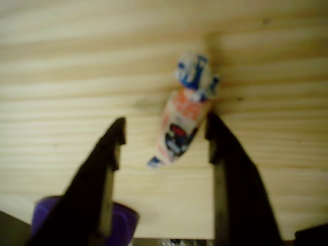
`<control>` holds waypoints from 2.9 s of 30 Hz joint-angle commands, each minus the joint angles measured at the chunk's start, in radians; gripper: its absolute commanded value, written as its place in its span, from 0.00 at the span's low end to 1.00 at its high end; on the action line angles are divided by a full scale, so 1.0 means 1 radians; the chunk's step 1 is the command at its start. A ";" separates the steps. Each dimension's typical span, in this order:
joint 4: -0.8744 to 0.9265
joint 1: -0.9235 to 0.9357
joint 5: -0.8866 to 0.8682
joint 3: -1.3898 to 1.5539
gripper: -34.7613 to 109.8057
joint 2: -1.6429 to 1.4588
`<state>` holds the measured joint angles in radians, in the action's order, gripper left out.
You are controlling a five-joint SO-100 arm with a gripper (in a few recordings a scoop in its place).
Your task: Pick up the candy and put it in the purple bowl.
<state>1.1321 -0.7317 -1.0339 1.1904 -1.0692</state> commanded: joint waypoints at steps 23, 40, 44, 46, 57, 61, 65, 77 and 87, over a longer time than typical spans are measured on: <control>-0.023 0.086 0.107 0.126 0.24 -0.140; 0.000 -0.008 0.370 0.379 0.24 -0.696; -0.066 -0.143 0.462 0.479 0.24 -0.864; -0.097 -0.221 0.495 0.517 0.24 -0.920; -0.365 -0.569 0.589 0.580 0.24 -0.927; -0.446 -0.646 0.592 0.568 0.24 -0.862; -0.468 -0.669 0.604 0.495 0.24 -0.758; -0.508 -0.615 0.655 0.529 0.28 -0.716; -0.483 -0.606 0.650 0.529 0.40 -0.726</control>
<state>0.6458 -1.3269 -0.3682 1.7671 -1.7181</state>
